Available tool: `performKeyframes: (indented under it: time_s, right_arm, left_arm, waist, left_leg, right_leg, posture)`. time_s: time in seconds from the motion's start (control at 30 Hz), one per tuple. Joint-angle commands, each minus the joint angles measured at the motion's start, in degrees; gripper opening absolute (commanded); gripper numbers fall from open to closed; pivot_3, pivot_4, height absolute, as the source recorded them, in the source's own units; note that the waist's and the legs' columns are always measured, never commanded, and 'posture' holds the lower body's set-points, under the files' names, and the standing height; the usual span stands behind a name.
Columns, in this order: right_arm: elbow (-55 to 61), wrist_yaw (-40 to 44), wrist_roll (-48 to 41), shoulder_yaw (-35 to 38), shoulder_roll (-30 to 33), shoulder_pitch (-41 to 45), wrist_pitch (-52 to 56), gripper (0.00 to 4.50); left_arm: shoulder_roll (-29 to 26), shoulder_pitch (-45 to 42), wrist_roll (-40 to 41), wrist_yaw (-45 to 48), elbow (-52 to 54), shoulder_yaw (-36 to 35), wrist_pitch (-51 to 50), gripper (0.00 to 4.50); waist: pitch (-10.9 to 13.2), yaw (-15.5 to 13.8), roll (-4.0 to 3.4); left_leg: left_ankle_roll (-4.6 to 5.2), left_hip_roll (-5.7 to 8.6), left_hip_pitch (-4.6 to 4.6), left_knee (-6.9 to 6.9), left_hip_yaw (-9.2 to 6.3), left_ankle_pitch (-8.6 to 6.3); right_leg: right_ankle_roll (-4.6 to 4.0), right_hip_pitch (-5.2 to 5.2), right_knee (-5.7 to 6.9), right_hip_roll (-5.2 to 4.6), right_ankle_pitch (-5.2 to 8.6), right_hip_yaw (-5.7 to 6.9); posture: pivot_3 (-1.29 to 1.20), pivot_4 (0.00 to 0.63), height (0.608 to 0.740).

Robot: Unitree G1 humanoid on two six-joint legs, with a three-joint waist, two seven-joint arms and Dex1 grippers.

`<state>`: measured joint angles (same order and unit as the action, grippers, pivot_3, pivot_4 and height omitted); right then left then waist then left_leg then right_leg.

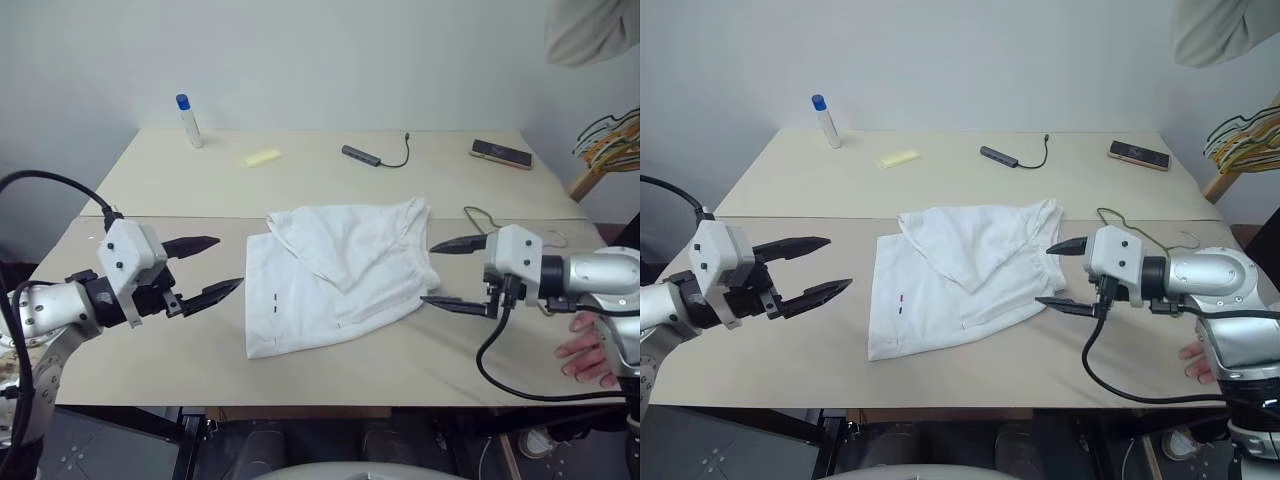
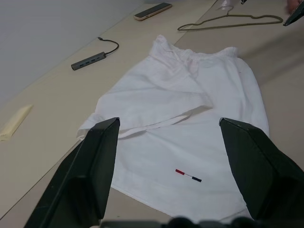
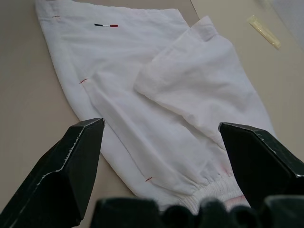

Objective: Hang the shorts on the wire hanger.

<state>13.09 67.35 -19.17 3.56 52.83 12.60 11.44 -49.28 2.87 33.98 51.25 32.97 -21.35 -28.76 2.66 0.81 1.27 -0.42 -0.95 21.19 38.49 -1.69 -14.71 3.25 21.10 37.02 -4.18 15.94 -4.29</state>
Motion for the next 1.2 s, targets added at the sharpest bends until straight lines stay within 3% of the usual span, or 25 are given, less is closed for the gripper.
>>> performKeyframes:
  time_s: [0.03, 0.3, 0.6, 0.87, 1.2]
  right_arm:
    - [1.9, -0.3, -0.5, 2.0, 0.8, 0.3, -1.0, 4.47]
    - [2.3, -0.6, 0.3, 1.8, 0.9, -0.3, -1.6, 4.47]
    - [1.3, -0.5, 13.0, -2.9, 4.1, -4.8, -16.1, 4.47]
    - [-1.3, -4.3, 19.5, -5.9, 2.9, -4.0, -17.3, 4.47]
    - [-2.1, -5.4, 19.0, -6.4, 2.5, -3.0, -17.8, 4.47]
  left_arm:
    - [-0.3, -1.1, 1.2, 0.1, 0.8, -0.9, 0.5, 3.62]
    - [-1.4, -1.2, 0.7, 0.9, 0.9, 0.1, 0.5, 3.62]
    - [-1.1, 0.5, -1.3, 1.8, 2.4, 3.0, 1.8, 3.62]
    - [-1.1, -0.2, -1.2, 2.1, 2.0, 4.2, 2.0, 3.62]
    - [-0.5, -0.8, -1.2, 1.9, 1.6, 5.0, 2.3, 3.62]
  waist:
    - [0.0, 0.0, 0.0]
    - [0.0, 0.0, 0.0]
    - [0.0, 0.1, 0.0]
    - [0.0, 0.3, 0.0]
    - [0.0, 0.3, 0.0]
  left_leg:
    - [0.0, 0.0, 0.0, 0.0, 0.0, 0.0]
    - [0.0, 0.0, 0.0, 0.0, 0.0, 0.0]
    - [0.0, 0.0, 0.01, 0.0, 0.05, 0.0]
    - [0.0, -0.03, -0.05, 0.0, 0.06, 0.0]
    - [0.0, -0.02, -0.05, 0.0, 0.06, 0.0]
  right_leg:
    - [0.0, 0.0, 0.0, 0.0, 0.0, 0.0]
    - [0.0, 0.0, 0.0, 0.0, 0.0, 0.0]
    - [0.01, 0.01, -0.02, -0.02, 0.01, -0.01]
    - [-0.03, -0.01, 0.0, 0.03, 0.02, -0.01]
    - [-0.03, -0.03, 0.0, 0.01, 0.02, -0.01]
  posture:
    - [0.01, 0.0, 0.74]
    - [0.01, 0.0, 0.74]
    - [-0.02, 0.0, 0.74]
    - [-0.03, 0.0, 0.74]
    - [-0.04, 0.0, 0.74]
